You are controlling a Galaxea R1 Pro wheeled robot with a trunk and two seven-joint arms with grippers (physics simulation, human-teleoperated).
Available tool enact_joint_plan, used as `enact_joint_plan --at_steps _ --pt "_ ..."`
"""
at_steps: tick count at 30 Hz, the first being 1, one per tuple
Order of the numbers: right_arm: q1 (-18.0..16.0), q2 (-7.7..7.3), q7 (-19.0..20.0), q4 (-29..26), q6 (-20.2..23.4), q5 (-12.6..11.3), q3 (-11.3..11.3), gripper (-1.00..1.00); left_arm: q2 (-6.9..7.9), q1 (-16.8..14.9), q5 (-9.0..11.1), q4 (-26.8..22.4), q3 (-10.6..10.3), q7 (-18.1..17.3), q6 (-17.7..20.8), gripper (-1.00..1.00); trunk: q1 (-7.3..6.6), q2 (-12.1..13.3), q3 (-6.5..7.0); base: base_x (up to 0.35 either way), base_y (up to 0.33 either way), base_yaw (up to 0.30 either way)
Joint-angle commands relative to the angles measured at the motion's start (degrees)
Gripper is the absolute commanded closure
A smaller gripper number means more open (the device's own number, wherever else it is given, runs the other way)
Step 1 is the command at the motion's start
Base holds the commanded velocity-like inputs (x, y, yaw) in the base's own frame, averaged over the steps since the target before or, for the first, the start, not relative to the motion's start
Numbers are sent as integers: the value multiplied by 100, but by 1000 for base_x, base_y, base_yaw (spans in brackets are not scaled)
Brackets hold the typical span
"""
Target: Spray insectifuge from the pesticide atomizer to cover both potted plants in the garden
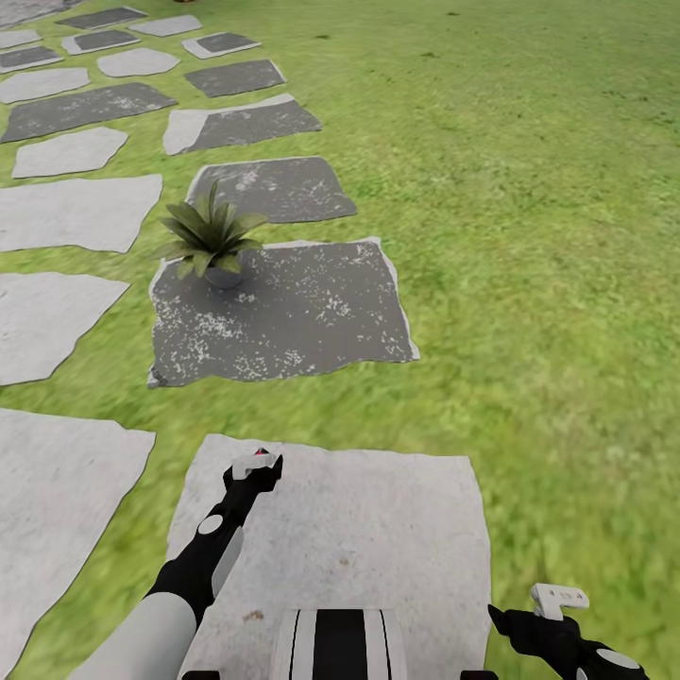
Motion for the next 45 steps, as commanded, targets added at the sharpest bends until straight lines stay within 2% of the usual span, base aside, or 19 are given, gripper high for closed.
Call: enact_joint_plan --at_steps 1,45 --pt "-2 1 32 -6 29 2 -9 -100 -8 -3 2 3 42 -48 -12 -100 -1 -1 -3 0 0 0" --pt "-2 1 30 -6 29 2 -11 -100 -8 -3 2 3 44 -48 -12 -100 -1 -1 -77 11 0 0"
